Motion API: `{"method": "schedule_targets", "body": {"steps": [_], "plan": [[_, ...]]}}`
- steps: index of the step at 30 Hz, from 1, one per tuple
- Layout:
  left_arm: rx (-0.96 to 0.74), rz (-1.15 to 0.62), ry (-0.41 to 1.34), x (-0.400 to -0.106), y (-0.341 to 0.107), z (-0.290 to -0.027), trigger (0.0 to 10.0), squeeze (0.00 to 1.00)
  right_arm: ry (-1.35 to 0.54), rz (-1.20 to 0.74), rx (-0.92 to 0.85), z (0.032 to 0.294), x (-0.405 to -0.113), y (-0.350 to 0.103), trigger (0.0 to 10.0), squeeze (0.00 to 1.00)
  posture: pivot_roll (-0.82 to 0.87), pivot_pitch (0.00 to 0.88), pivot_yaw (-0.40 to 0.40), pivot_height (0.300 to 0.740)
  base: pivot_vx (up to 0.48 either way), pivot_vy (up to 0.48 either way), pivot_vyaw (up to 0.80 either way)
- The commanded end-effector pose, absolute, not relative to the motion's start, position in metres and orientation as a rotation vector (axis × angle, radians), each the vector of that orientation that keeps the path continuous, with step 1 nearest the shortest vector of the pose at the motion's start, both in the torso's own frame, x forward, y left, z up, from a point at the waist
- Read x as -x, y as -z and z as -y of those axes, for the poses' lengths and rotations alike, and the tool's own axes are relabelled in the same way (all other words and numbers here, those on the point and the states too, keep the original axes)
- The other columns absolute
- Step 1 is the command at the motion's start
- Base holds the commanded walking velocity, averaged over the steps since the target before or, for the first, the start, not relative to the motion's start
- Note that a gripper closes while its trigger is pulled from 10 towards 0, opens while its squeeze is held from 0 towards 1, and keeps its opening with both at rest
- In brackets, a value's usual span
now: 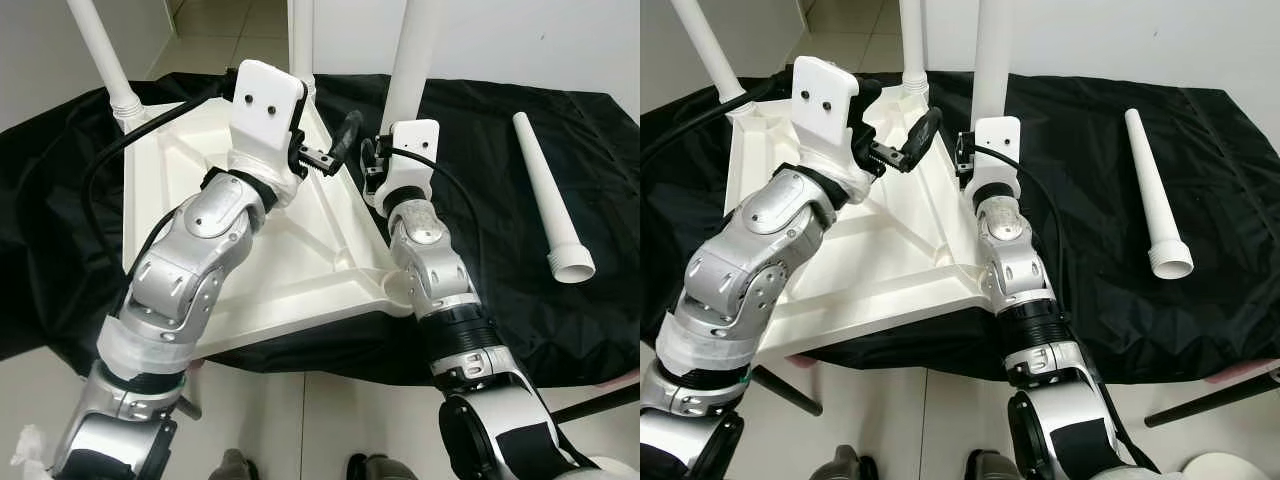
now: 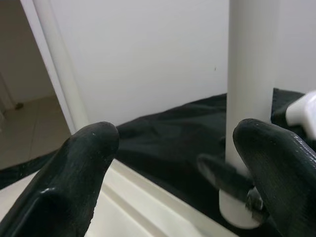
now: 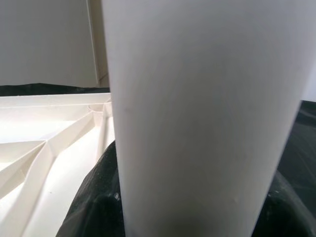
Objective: Building children table
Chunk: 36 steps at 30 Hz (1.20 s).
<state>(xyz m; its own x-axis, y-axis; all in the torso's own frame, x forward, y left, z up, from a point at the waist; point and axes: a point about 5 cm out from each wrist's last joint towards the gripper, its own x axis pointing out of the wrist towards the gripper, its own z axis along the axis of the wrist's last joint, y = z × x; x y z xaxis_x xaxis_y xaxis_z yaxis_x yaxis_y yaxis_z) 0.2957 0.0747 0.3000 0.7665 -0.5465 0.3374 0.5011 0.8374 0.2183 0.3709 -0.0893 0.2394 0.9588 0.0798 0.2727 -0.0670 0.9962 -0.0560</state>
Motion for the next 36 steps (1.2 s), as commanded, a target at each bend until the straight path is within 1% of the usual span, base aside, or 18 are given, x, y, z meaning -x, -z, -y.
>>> {"method": "schedule_targets", "body": {"steps": [1,5,9,14,15,17,20,21,30,36], "plan": [[-0.148,0.384,0.671,-0.295,-0.295,-0.066,10.0,0.0,-0.072,0.289,0.047,0.09,-0.368,-0.241,10.0,0.0,-0.09,0.144,0.044,0.74,0.0,0.0,0.0],[-0.155,0.386,0.686,-0.303,-0.297,-0.058,10.0,0.0,-0.087,0.288,0.048,0.089,-0.366,-0.239,10.0,0.0,-0.09,0.143,0.041,0.74,0.0,0.0,0.0],[-0.159,0.385,0.7,-0.303,-0.297,-0.058,10.0,0.0,-0.092,0.289,0.049,0.089,-0.366,-0.239,10.0,0.0,-0.09,0.146,0.036,0.74,0.0,0.0,0.0],[-0.168,0.365,0.742,-0.297,-0.288,-0.061,10.0,0.0,-0.105,0.294,0.049,0.089,-0.366,-0.24,10.0,0.0,-0.09,0.144,0.032,0.74,0.0,0.0,0.0],[-0.166,0.356,0.752,-0.296,-0.285,-0.062,10.0,0.0,-0.113,0.297,0.052,0.088,-0.366,-0.24,10.0,0.0,-0.08,0.142,0.041,0.74,0.0,0.0,0.0],[-0.205,0.339,0.792,-0.29,-0.273,-0.063,10.0,0.0,-0.145,0.326,0.073,0.087,-0.363,-0.241,10.0,0.0,-0.07,0.132,0.047,0.74,0.0,0.0,0.0],[-0.216,0.334,0.806,-0.288,-0.269,-0.063,10.0,0.0,-0.155,0.335,0.08,0.087,-0.362,-0.241,10.0,0.0,-0.06,0.133,0.045,0.74,0.0,0.0,0.0],[-0.233,0.309,0.832,-0.287,-0.261,-0.063,10.0,0.0,-0.166,0.333,0.077,0.091,-0.36,-0.237,10.0,0.0,-0.05,0.132,0.034,0.74,0.0,0.0,0.0],[-0.247,0.244,0.877,-0.284,-0.242,-0.06,10.0,0.0,-0.209,0.34,0.085,0.096,-0.358,-0.233,10.0,0.0,-0.03,0.13,0.023,0.74,0.0,0.0,0.0],[-0.252,0.175,0.958,-0.272,-0.224,-0.064,10.0,0.0,-0.24,0.336,0.085,0.105,-0.349,-0.221,10.0,0.0,-0.02,0.129,0.018,0.74,0.0,0.0,0.0]]}}
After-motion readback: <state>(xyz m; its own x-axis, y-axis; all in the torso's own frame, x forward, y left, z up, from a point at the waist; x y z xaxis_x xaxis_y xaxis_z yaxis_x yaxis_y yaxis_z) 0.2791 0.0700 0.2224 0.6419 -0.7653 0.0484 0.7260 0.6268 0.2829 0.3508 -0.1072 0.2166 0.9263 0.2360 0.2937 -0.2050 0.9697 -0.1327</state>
